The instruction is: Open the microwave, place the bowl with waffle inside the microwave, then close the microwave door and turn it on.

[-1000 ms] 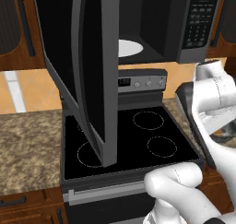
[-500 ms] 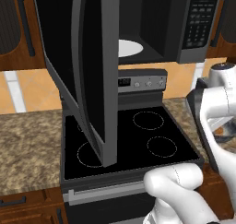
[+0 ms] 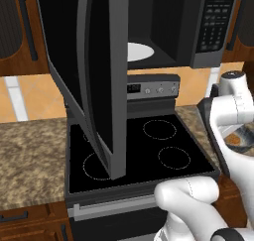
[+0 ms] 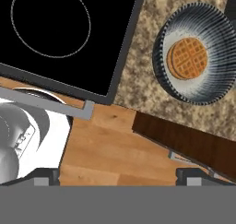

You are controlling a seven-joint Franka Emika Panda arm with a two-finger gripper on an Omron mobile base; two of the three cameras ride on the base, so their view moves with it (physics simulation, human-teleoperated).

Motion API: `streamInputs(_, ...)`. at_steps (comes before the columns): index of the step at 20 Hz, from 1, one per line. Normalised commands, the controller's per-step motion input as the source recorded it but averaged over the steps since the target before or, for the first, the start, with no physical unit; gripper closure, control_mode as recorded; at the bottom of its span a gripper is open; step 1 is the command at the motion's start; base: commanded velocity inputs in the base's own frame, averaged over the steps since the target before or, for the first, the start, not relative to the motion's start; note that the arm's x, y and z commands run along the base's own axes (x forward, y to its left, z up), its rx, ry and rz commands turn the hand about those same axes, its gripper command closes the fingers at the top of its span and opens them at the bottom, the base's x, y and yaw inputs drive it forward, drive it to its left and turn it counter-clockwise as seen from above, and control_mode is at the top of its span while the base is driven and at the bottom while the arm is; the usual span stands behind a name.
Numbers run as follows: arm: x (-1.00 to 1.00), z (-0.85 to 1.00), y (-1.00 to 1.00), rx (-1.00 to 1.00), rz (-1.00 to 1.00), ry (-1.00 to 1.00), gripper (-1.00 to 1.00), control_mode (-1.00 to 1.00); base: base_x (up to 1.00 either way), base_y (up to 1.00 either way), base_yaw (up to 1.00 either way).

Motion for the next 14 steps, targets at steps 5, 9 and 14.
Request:
streamInputs(5,0.41,-0.41,-0.32,0.0,0.0,0.0,-1.0,-1.0,0.0,0.0,0.0)
streamInputs(9,0.43,-0.44,-0.38,0.0,0.0,0.0,-1.0,-1.0,0.0,0.0,0.0)
streamInputs(14,0.58,-0.51,-0.35,0.0,0.0,0.0,-1.0,-1.0,0.0,0.0,0.0)
